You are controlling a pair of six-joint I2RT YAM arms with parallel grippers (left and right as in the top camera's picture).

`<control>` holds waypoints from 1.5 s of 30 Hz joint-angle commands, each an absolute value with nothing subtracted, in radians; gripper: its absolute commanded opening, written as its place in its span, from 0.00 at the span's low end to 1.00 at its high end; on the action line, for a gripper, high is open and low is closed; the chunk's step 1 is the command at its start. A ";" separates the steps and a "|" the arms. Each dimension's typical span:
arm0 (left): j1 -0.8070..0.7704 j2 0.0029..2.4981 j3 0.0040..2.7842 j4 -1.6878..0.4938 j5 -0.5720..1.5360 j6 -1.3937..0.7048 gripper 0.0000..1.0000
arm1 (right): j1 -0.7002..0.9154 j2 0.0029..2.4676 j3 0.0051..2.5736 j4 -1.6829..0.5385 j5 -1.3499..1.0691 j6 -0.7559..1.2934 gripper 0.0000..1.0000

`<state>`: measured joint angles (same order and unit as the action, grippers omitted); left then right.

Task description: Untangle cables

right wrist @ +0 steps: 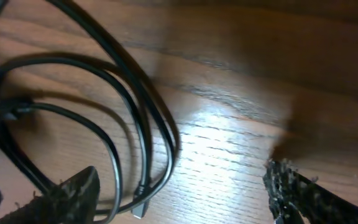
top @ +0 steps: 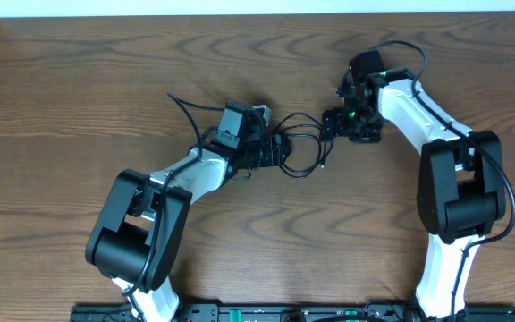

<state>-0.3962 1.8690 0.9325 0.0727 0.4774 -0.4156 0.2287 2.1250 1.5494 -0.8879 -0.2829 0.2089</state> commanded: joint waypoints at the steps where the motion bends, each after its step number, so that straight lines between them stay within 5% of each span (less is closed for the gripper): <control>1: -0.386 1.930 0.903 0.039 0.442 -0.425 0.67 | 0.231 2.149 1.541 -0.876 -0.337 0.213 0.80; 14: -0.382 1.930 0.903 0.052 0.542 -0.424 0.67 | 0.237 2.210 1.537 -0.814 -0.400 0.292 0.80; 22: -0.382 1.930 0.903 0.083 0.645 -0.425 0.67 | 0.249 2.211 1.525 -0.802 -0.400 0.323 0.58; 30: -0.382 1.930 0.903 0.105 0.686 -0.429 0.67 | 0.263 2.211 1.449 -0.724 -0.400 0.375 0.66; 45: -0.382 1.929 0.904 0.115 0.726 -0.432 0.66 | 0.266 2.211 1.336 -0.616 -0.403 0.434 0.64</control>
<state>-0.3813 1.9022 0.9249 0.1177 0.7090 -0.4229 0.2485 2.1143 1.4181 -0.6022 -0.4694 0.4026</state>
